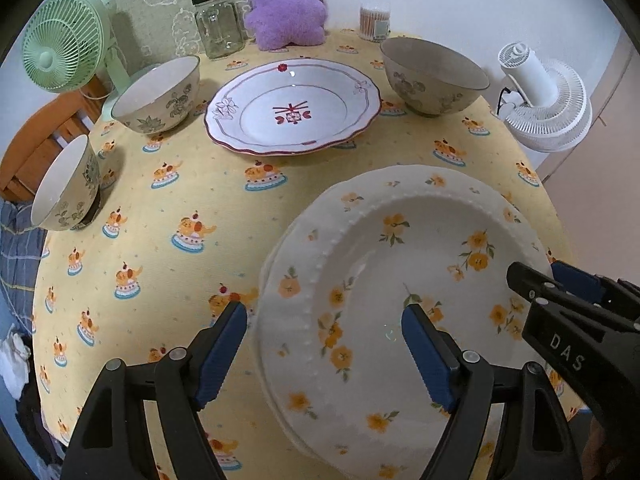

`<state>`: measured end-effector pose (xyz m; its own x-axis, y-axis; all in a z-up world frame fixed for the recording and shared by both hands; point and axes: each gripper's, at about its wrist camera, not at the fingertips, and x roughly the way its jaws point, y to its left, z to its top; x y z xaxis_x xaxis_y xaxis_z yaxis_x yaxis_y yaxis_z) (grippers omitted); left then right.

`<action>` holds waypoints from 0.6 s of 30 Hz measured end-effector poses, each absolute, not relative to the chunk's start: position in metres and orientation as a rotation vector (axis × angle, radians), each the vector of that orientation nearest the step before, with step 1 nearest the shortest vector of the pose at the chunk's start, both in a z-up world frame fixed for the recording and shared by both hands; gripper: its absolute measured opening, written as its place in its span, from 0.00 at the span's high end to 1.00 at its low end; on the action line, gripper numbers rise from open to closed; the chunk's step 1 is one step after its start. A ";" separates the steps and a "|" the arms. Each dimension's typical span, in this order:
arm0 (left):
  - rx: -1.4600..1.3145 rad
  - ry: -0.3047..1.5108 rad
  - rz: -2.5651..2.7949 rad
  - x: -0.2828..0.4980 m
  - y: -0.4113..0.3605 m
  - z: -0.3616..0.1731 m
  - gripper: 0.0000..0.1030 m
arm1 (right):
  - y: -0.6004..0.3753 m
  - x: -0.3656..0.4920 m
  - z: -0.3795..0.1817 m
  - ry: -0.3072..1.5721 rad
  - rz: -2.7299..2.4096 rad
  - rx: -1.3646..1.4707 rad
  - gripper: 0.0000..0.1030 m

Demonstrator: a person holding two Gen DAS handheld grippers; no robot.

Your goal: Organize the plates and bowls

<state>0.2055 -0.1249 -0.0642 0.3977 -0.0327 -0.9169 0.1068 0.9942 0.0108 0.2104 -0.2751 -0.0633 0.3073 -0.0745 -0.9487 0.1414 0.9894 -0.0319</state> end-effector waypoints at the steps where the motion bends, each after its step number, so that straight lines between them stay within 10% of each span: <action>1: 0.073 1.156 -0.095 0.205 -0.122 -0.063 0.17 | -0.273 0.209 -0.061 1.241 -0.141 0.070 0.44; 5: 0.085 1.138 -0.142 0.202 -0.106 -0.054 0.11 | -0.254 0.201 -0.045 1.188 -0.150 0.089 0.29; 18: 0.131 1.090 -0.193 0.211 -0.034 -0.030 0.09 | -0.172 0.196 -0.017 1.123 -0.195 0.161 0.29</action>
